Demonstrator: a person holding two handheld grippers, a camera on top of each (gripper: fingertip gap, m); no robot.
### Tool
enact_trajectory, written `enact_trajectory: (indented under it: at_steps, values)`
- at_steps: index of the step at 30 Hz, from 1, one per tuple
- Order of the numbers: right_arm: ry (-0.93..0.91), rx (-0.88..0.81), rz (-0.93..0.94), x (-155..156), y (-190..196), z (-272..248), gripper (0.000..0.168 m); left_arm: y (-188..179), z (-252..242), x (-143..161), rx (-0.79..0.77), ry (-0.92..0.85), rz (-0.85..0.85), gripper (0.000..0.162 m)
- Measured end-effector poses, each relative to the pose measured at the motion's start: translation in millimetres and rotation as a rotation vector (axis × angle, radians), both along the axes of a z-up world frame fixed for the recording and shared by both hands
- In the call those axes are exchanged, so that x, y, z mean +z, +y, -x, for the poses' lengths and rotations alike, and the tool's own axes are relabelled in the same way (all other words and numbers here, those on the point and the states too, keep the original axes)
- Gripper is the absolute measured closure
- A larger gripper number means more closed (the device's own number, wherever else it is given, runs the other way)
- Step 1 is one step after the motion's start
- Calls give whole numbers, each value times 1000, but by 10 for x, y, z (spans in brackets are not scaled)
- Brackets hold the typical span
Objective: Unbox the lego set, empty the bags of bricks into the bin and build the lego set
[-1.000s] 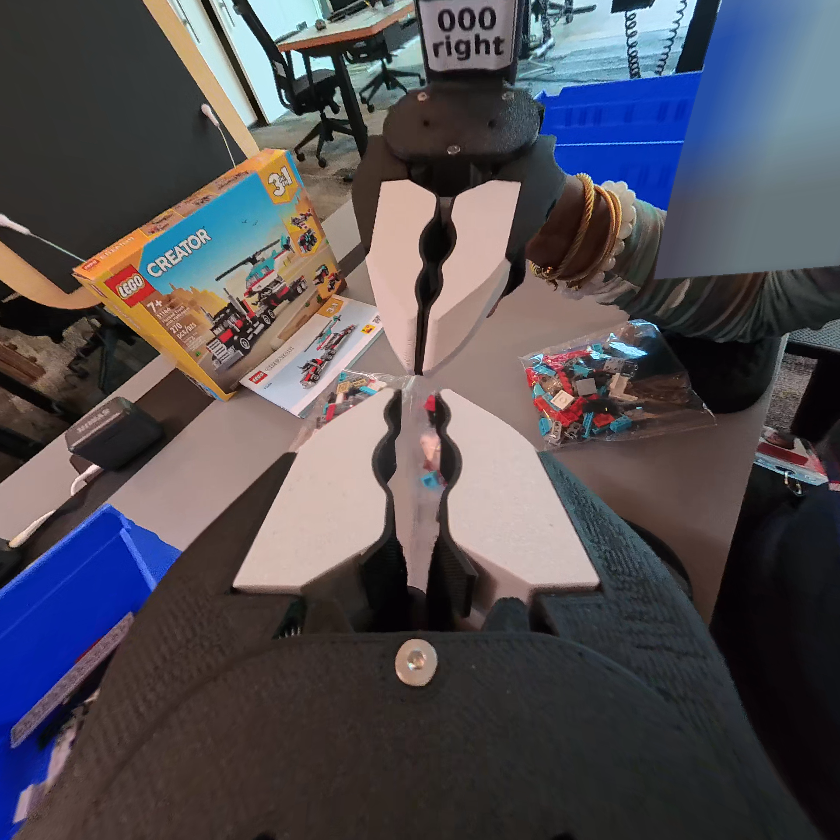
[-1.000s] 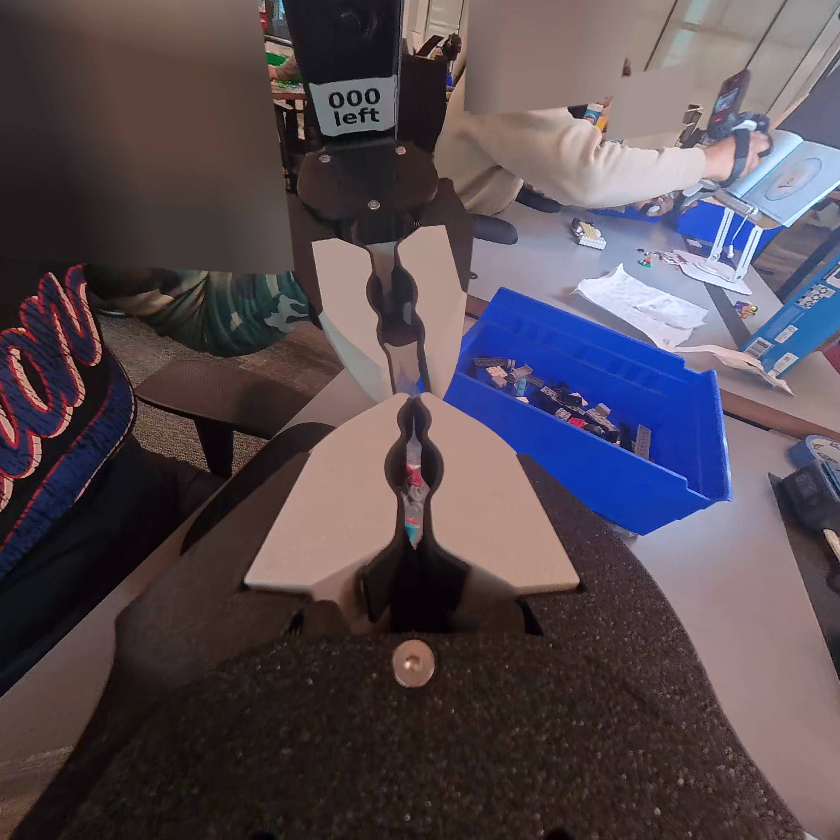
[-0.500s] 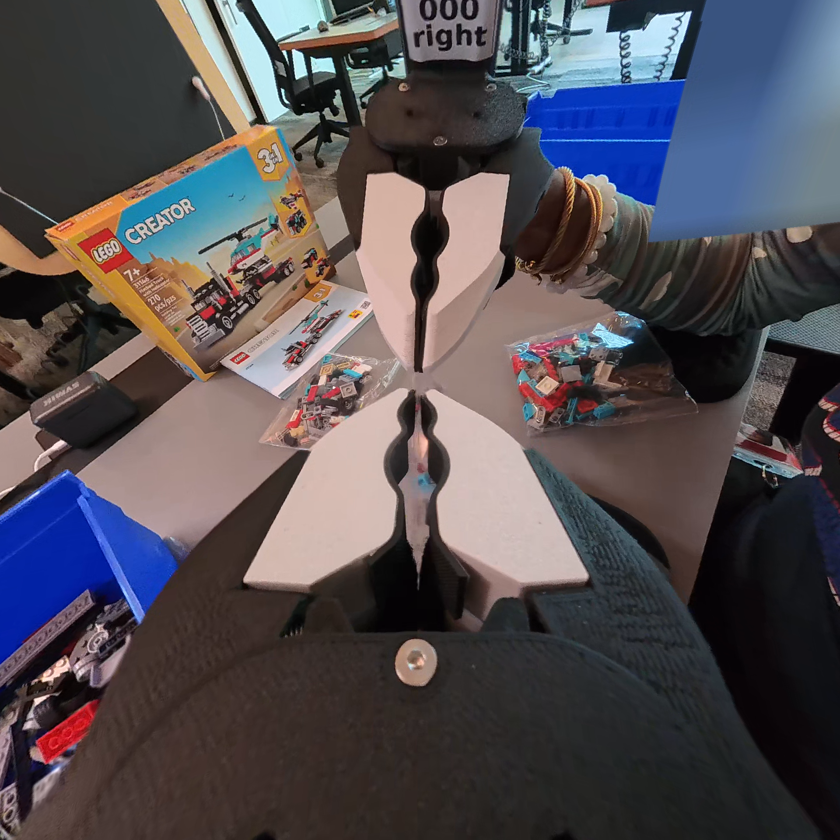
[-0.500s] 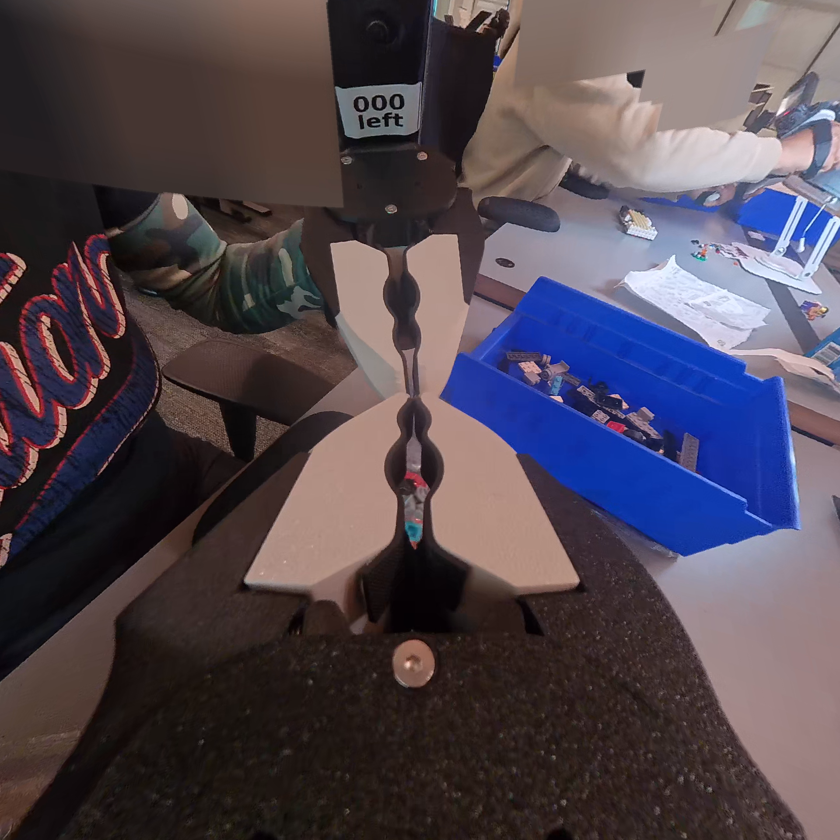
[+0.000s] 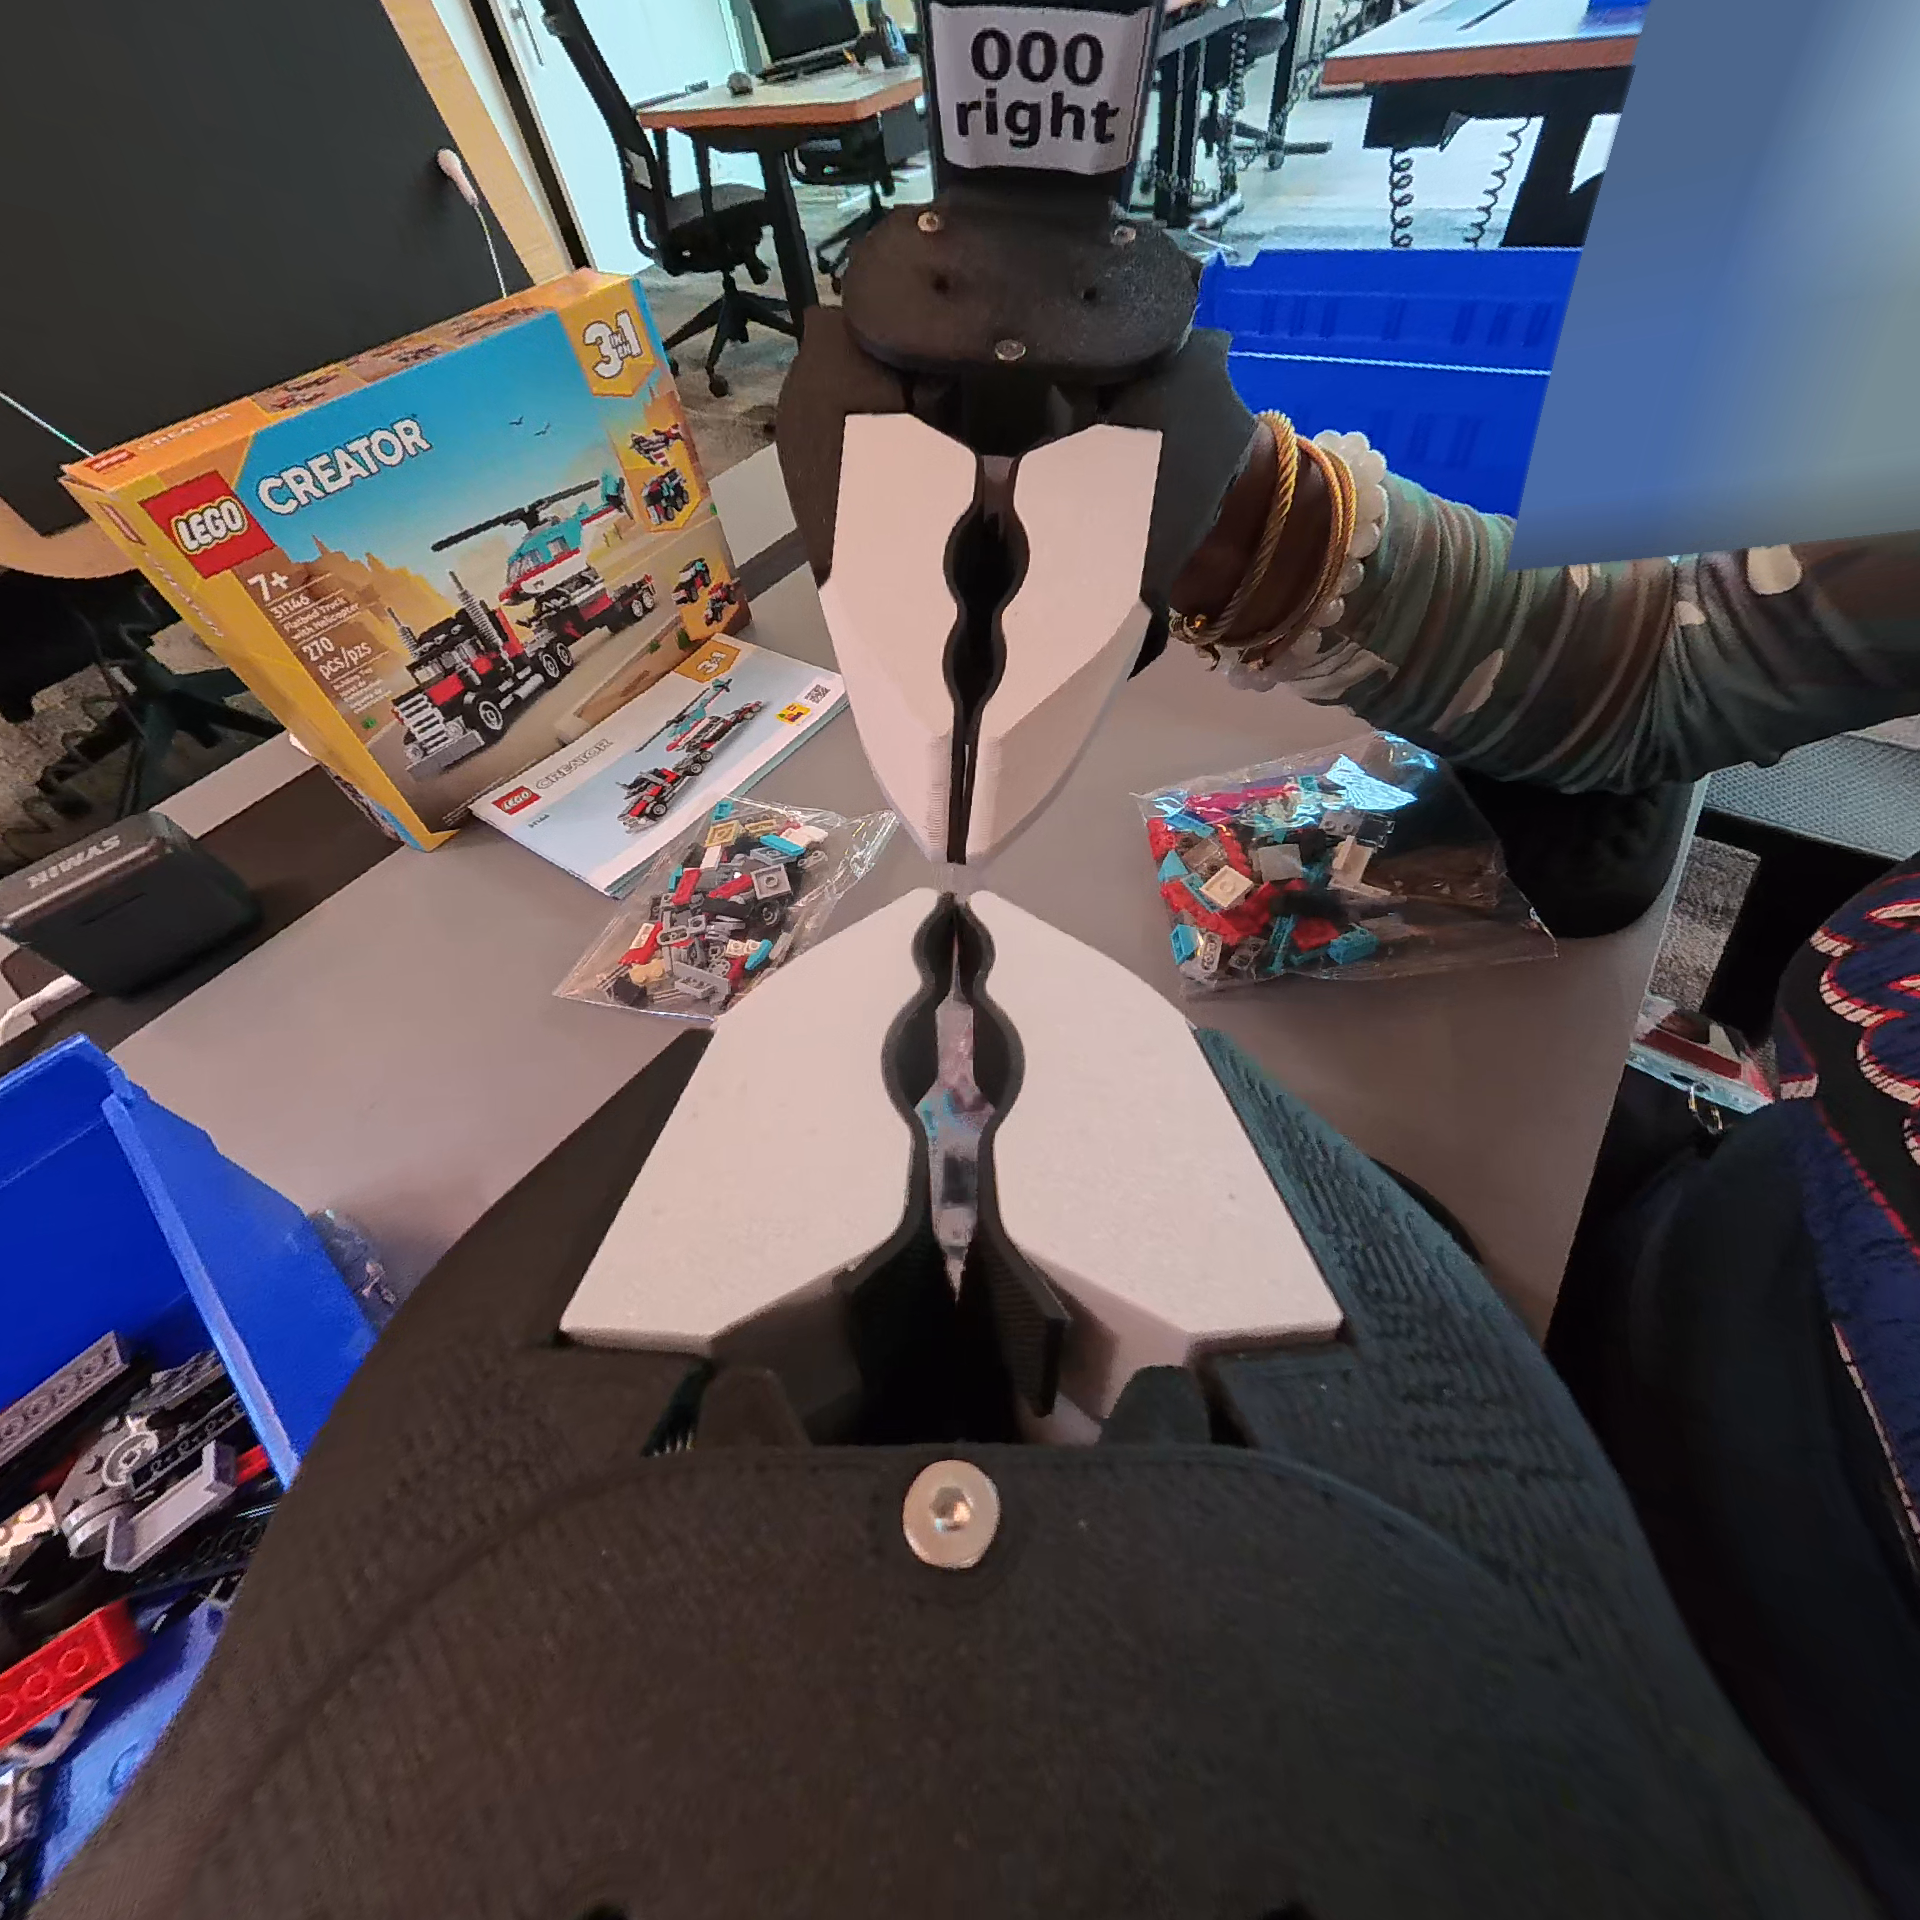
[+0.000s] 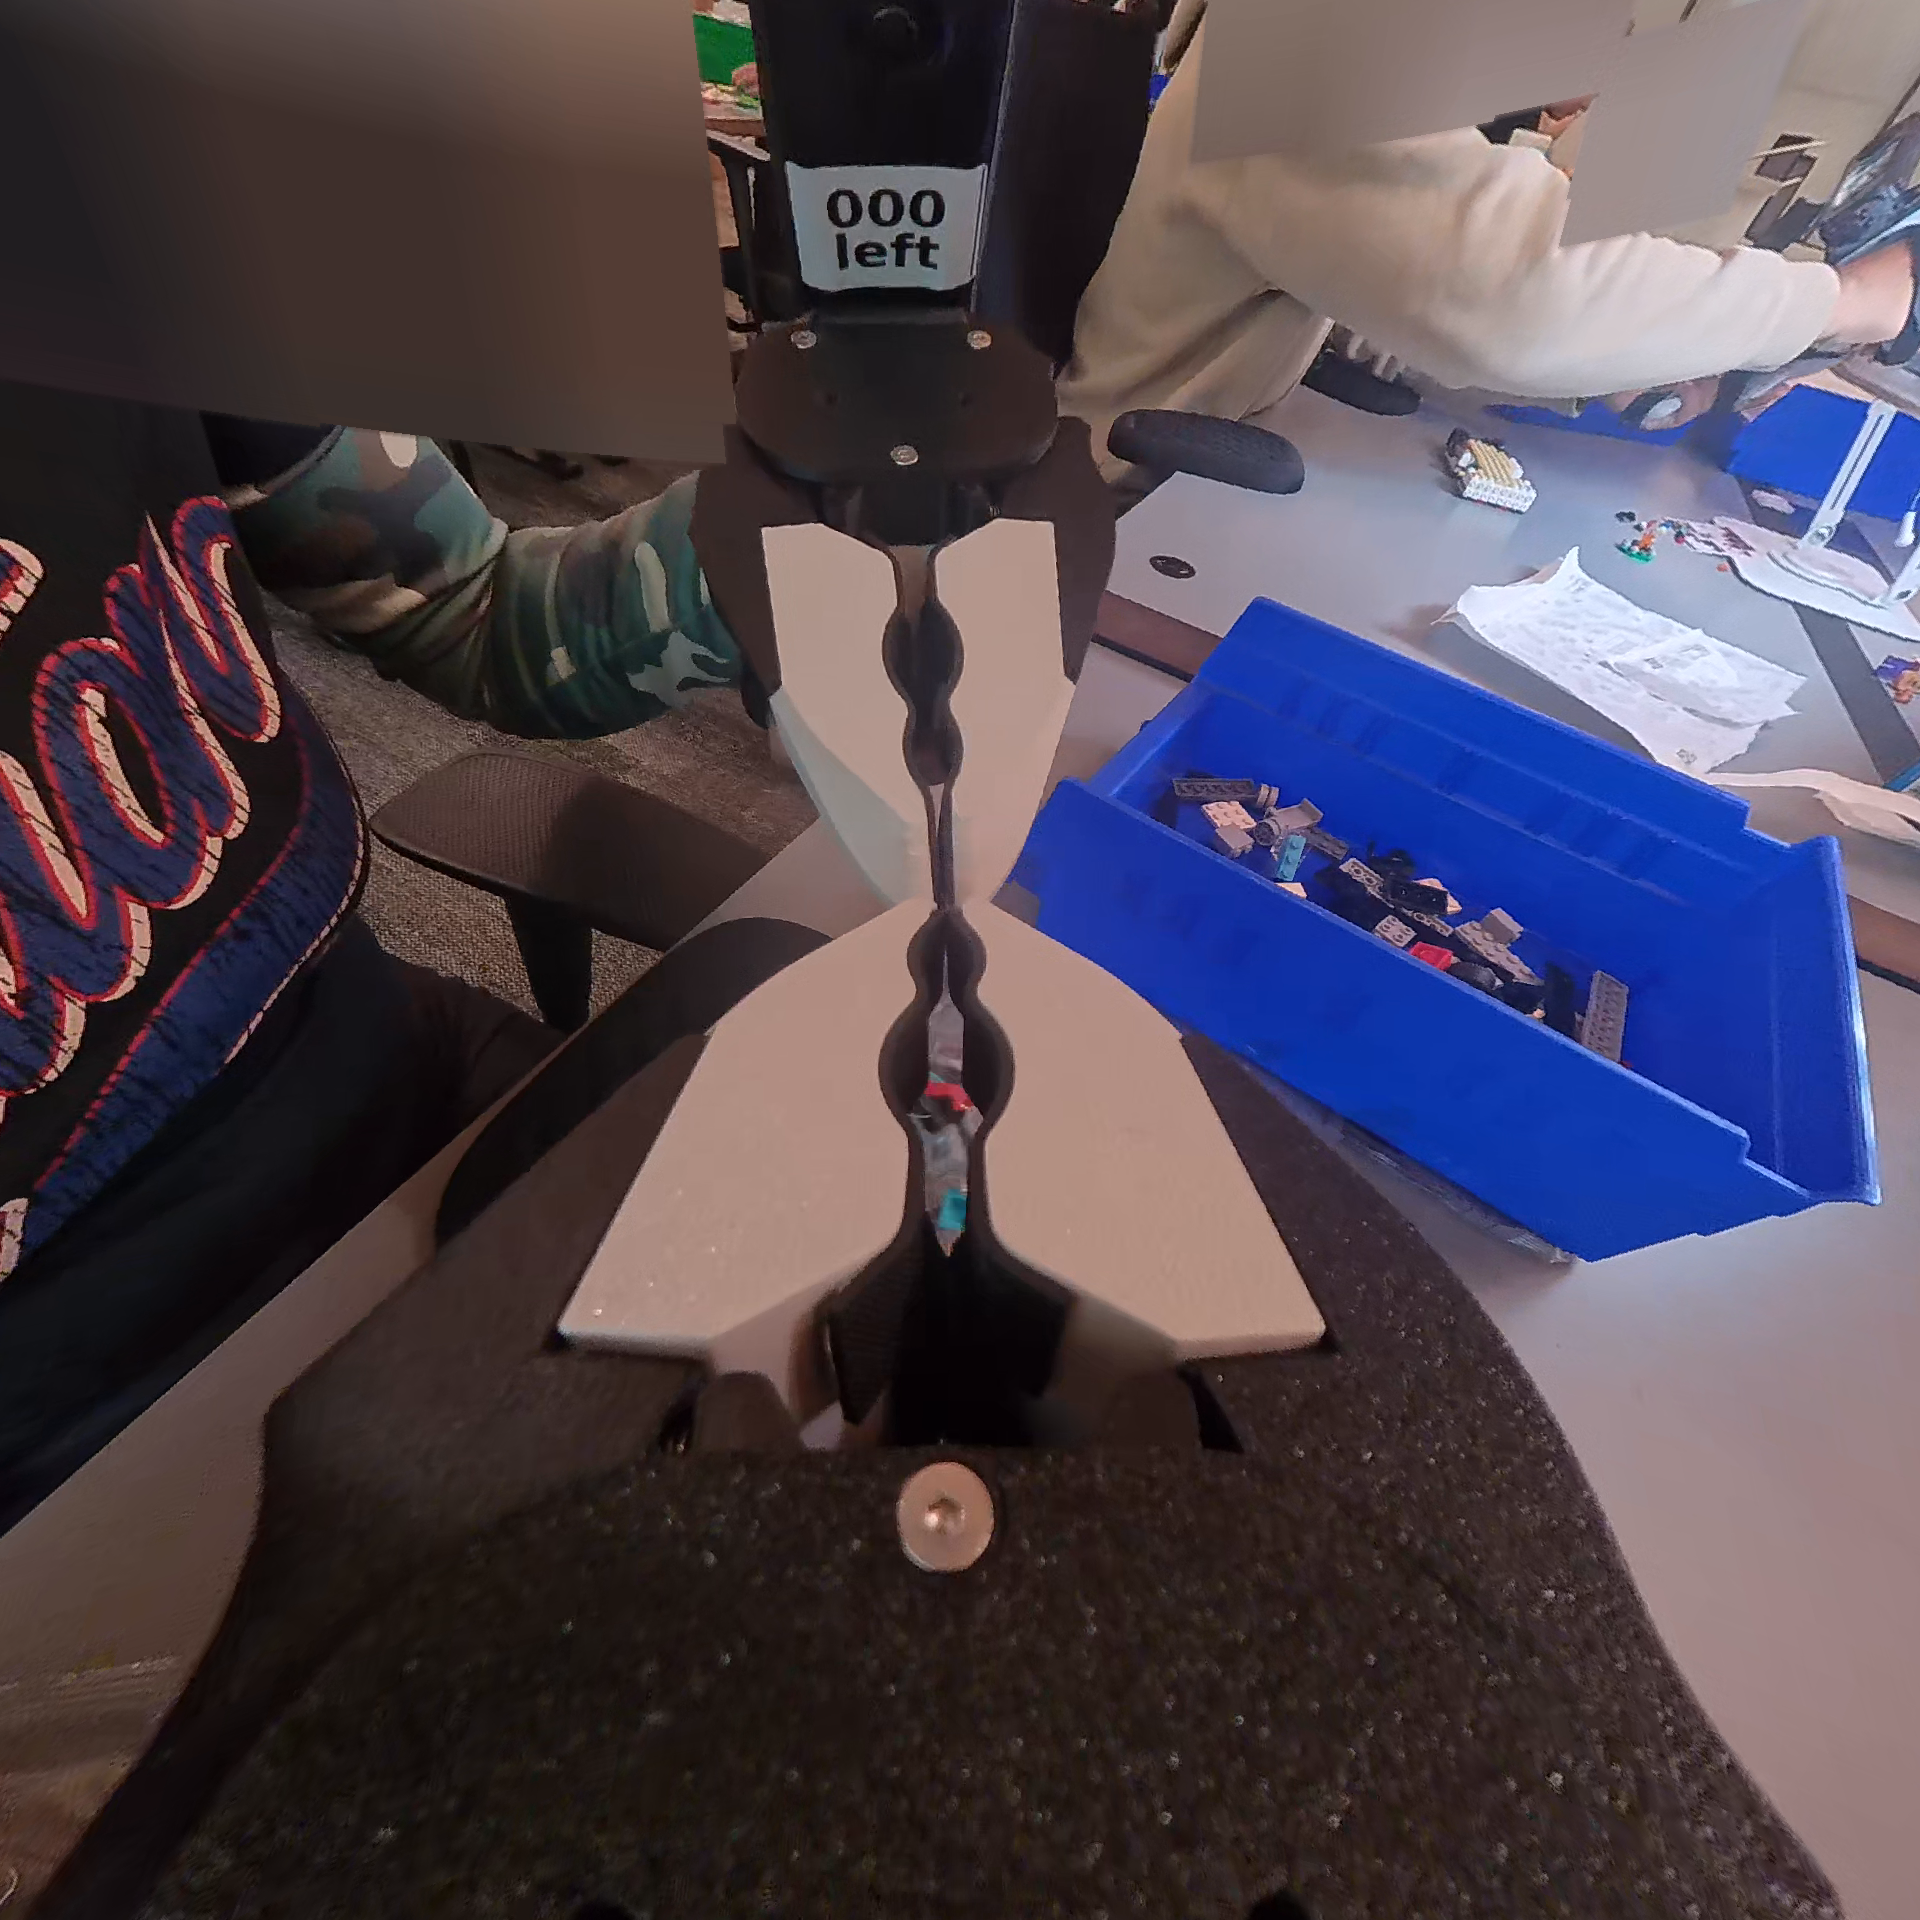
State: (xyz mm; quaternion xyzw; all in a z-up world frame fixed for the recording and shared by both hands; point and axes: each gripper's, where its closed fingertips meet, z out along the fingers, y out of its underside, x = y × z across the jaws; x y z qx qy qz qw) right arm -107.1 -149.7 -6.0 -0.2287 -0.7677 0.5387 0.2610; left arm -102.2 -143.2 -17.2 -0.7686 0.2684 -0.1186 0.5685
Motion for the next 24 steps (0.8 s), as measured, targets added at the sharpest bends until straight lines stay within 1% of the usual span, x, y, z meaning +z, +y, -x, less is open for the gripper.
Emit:
enact_trajectory:
  at_steps: [4,7,14,24]
  values:
    - [-1,-1,-13,-22,1,7,168,1,4,-21,9,1,10,162]
    - [22,-16,-19,-11,6,28,164,-1,7,-31,12,2,22,162]
    - [16,5,2,5,-23,-2,158,-20,-15,-47,3,19,32,162]
    - [-16,4,-27,-78,-35,14,159,-30,-9,-35,12,35,26,162]
